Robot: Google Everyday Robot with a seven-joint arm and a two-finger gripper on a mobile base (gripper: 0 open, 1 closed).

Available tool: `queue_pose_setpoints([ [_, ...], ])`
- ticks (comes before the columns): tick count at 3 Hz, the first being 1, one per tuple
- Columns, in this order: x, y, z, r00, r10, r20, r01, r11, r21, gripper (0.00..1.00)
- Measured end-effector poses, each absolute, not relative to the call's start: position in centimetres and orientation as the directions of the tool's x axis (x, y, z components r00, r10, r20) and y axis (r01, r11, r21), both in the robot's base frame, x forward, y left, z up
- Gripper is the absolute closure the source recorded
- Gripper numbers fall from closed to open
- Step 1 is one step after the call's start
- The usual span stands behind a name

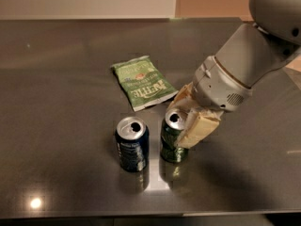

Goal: Move green can near pepsi can

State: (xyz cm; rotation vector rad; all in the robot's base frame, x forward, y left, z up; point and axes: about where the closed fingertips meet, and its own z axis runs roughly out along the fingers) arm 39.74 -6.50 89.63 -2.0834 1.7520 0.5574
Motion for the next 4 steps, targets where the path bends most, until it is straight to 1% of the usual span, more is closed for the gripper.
queue_pose_setpoints([
  [1, 39.74, -6.50, 89.65, 0.153, -0.844, -0.515, -0.986, -0.166, -0.022, 0.67],
  [3, 39.76, -6.23, 89.66, 0.158, -0.843, -0.514, -0.985, -0.168, -0.026, 0.20],
  [4, 39.76, -6.05, 89.67, 0.161, -0.843, -0.514, -0.985, -0.170, -0.029, 0.00],
])
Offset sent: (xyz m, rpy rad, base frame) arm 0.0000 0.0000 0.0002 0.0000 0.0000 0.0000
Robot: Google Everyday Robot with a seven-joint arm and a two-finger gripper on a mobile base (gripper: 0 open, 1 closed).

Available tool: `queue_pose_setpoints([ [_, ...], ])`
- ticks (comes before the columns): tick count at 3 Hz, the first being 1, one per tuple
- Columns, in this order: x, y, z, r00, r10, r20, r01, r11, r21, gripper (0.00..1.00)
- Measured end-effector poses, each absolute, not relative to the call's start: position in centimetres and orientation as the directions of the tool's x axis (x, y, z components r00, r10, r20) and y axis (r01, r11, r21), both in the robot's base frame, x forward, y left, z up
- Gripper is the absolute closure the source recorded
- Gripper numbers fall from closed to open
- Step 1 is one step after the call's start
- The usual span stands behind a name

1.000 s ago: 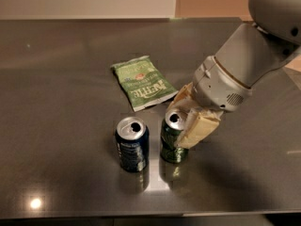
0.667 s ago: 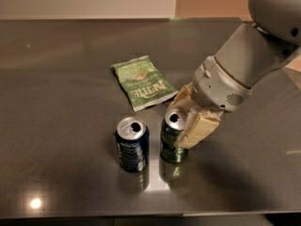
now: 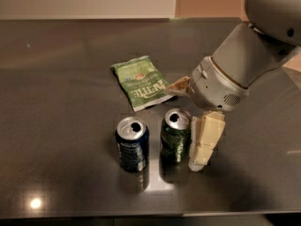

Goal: Move green can near pepsi can

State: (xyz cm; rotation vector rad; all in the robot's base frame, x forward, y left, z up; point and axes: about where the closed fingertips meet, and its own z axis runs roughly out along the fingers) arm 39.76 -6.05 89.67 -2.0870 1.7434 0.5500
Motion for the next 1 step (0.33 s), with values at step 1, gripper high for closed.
queue_pose_setpoints([
  [1, 39.76, -6.05, 89.67, 0.161, -0.843, -0.514, -0.985, -0.170, -0.029, 0.00],
])
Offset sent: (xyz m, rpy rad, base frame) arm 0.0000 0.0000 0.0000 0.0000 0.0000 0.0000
